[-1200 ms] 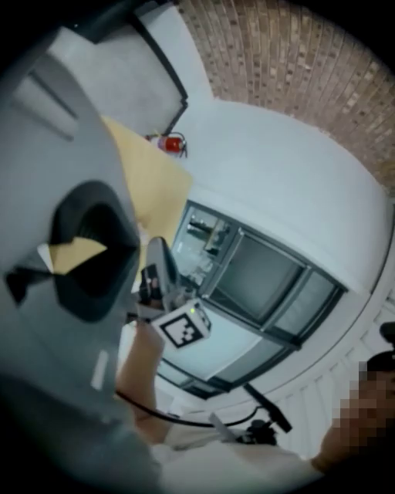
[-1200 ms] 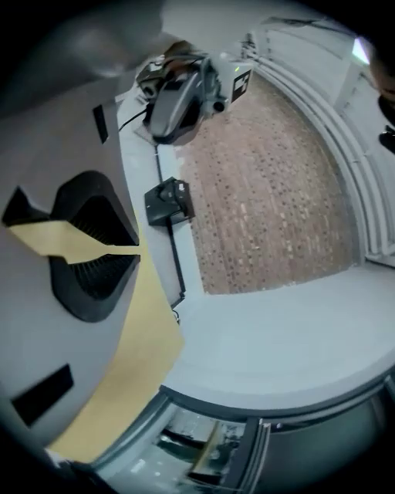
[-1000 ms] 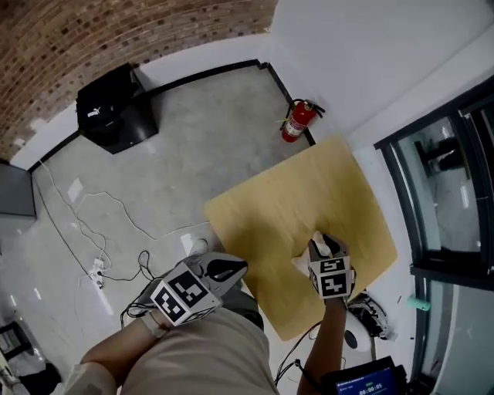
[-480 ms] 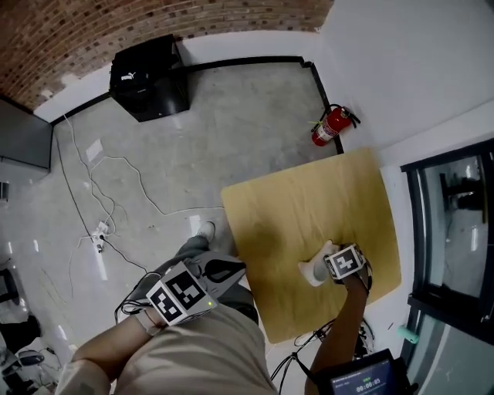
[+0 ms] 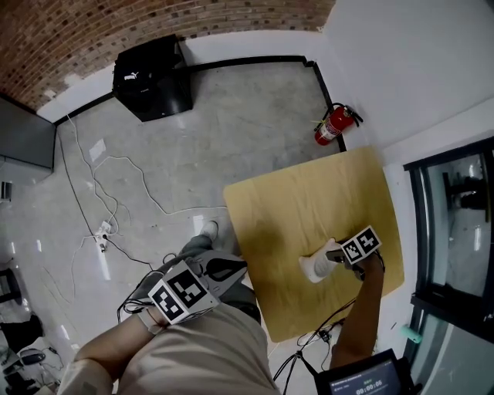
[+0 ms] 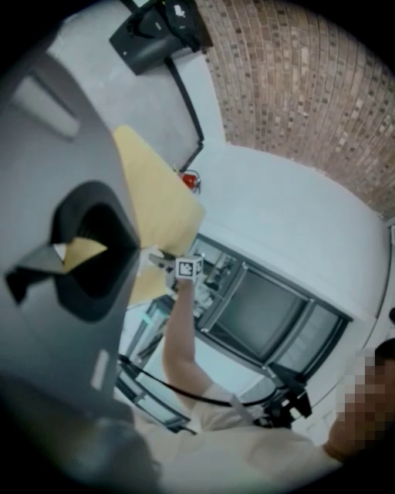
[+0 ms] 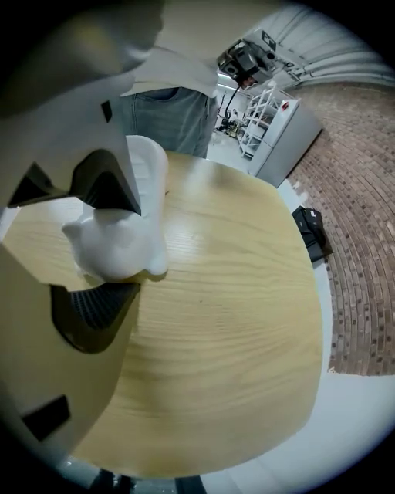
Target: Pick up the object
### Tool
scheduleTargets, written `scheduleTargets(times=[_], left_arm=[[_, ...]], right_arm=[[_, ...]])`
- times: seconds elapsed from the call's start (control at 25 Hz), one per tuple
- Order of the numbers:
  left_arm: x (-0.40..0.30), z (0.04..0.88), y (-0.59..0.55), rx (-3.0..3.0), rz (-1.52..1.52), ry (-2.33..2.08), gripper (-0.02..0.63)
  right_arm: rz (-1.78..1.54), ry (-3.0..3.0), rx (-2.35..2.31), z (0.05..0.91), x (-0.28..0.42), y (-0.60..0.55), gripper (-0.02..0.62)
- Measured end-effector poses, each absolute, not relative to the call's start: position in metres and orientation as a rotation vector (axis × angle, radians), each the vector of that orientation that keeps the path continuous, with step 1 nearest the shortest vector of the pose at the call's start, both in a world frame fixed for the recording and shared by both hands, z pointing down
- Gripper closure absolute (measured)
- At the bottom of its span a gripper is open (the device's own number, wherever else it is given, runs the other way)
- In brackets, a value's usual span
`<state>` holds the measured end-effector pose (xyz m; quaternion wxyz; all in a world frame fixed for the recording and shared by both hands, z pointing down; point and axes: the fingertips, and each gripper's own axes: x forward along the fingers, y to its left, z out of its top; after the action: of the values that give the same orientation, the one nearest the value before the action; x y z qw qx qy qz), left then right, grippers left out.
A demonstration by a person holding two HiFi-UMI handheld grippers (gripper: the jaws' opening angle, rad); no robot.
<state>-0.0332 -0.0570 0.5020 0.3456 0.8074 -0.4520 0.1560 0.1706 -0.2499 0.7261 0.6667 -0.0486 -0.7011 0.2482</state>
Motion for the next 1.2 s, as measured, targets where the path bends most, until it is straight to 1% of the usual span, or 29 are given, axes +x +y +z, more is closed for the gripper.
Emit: scheduleTargets(times=[0.76,0.96,1.2], left_arm=[[-0.036,0.511,-0.051,2.078,0.389,-1.141,0.618],[-0.031,0.509,-0.051,2.094,0.372,-1.115,0.618],[-0.032,0.51,-0.047,2.082,0.371,-1.12,0.618]], right_arm=[[0.759,-1.692,0.166,0.725,0.161,-0.253,0.334],[1.028,-1.827,0.312,0.719,0.163,-0.264,0.334],[1.572,-2.059,0.465,0.705,0.167,-0.274,0.334]])
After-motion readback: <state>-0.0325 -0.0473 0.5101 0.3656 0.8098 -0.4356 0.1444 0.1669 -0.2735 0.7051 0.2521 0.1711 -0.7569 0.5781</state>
